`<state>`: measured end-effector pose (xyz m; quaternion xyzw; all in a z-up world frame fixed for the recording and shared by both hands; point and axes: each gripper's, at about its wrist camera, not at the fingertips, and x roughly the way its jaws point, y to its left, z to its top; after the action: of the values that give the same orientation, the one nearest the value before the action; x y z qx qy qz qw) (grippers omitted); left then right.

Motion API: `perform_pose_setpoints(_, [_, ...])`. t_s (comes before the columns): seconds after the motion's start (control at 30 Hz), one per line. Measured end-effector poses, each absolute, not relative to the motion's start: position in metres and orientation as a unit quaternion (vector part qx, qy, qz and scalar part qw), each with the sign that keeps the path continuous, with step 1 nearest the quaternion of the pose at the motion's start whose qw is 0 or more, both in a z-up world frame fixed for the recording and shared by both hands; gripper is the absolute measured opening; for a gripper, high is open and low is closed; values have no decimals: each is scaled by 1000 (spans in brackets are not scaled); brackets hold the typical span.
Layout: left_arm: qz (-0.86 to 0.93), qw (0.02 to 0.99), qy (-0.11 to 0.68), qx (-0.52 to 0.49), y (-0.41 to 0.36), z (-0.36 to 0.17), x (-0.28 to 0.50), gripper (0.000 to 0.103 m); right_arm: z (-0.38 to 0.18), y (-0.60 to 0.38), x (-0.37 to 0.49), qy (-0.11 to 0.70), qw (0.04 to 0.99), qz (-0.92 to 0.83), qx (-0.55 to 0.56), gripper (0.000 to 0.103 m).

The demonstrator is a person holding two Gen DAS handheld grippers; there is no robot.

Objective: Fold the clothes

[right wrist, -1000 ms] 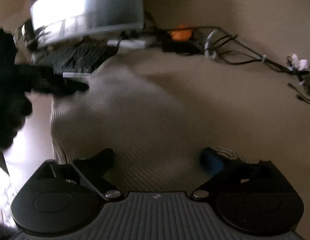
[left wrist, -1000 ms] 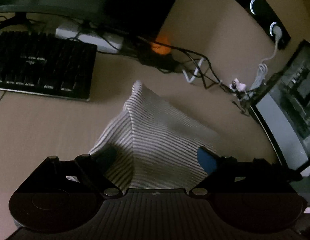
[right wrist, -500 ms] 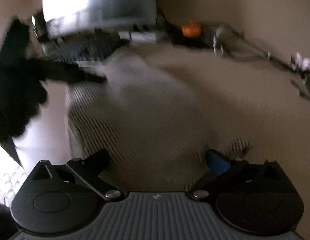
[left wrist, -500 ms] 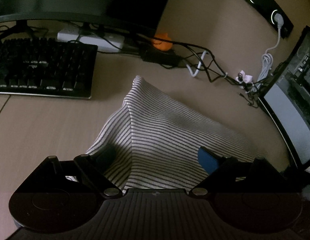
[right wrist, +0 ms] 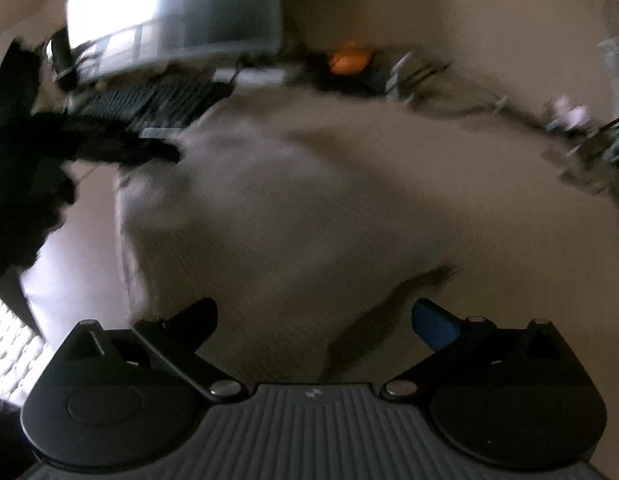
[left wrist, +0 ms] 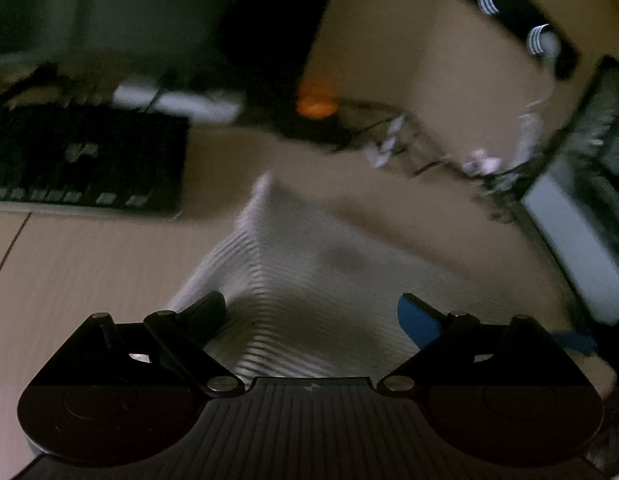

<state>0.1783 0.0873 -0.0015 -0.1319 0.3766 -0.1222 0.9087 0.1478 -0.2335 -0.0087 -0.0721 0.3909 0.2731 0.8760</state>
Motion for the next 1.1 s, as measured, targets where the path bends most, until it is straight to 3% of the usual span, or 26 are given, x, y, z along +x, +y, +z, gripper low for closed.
perform_pose_setpoints(0.2, [-167, 894, 398, -121, 71, -10, 178, 97, -6, -264, 174, 376, 914, 144, -38, 103])
perform_pose_setpoints(0.43, [-169, 882, 422, -127, 70, -30, 179, 98, -41, -216, 165, 367, 905, 126, -174, 103])
perform_pose_setpoints(0.6, [-169, 880, 423, -131, 70, -31, 179, 98, -31, -213, 165, 365, 905, 123, -181, 103])
perform_pose_setpoints(0.97, [-173, 880, 422, -134, 69, -33, 180, 102, -4, -206, 135, 385, 878, 275, -71, 103])
perform_pose_setpoints(1.1, [-174, 880, 421, -133, 68, -33, 178, 102, -24, -187, 132, 406, 865, 275, -109, 103])
